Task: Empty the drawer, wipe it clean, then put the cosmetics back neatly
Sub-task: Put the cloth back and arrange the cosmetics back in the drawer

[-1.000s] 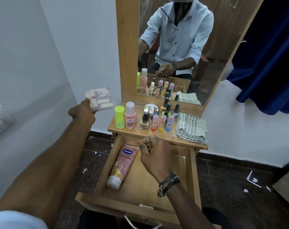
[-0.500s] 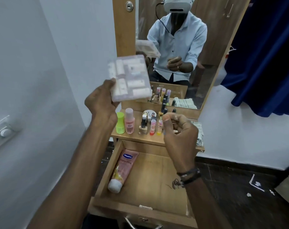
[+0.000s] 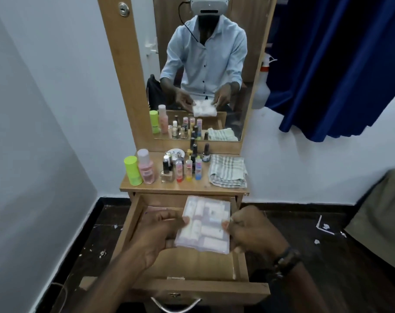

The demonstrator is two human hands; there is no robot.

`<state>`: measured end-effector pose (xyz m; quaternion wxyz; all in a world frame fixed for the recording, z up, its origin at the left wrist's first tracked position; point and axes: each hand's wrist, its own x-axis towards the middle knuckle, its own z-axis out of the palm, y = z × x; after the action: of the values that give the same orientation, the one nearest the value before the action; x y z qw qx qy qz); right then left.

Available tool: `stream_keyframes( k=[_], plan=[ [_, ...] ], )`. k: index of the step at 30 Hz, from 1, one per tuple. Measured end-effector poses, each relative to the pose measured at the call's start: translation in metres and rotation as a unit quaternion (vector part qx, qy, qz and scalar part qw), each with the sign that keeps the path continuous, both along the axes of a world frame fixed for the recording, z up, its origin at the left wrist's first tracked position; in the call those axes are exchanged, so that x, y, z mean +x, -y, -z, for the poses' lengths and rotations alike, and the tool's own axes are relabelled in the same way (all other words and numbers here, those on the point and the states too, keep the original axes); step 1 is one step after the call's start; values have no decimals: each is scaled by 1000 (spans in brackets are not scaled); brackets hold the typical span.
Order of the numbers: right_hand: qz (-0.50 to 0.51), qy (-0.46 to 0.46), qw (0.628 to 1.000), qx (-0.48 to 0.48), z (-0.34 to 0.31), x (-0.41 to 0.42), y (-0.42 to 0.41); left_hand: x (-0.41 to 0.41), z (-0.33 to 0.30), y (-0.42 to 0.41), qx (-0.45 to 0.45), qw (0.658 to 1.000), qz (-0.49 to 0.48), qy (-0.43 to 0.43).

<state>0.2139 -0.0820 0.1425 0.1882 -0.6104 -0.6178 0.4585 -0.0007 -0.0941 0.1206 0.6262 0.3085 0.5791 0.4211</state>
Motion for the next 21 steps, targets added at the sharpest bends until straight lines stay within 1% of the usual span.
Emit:
stream_keyframes(
  k=[3, 6, 8, 10, 12, 15, 18, 21],
  plan=[
    [-33, 71, 997, -6, 41, -7, -16, -1, 26, -15, -38, 992, 57, -108],
    [-80, 147, 985, -33, 69, -20, -30, 4, 52, -35, -62, 978, 95, -174],
    [-130, 193, 972, -40, 80, -27, -38, 9, 66, -45, -67, 972, 116, -193],
    [-168, 252, 952, -44, 78, -33, -40, 15, 74, -51, -72, 970, 126, -194],
    [-180, 286, 940, -48, 76, -38, -41, 20, 81, -55, -76, 973, 119, -184],
    [-185, 337, 923, -26, 78, -46, -45, 27, 95, -62, -73, 977, 93, -178],
    [-196, 395, 898, -9, 82, -54, -48, 29, 107, -68, -45, 971, 78, -222],
    [-211, 440, 872, 10, 84, -58, -48, 29, 123, -74, -24, 951, 88, -295]
  ],
)
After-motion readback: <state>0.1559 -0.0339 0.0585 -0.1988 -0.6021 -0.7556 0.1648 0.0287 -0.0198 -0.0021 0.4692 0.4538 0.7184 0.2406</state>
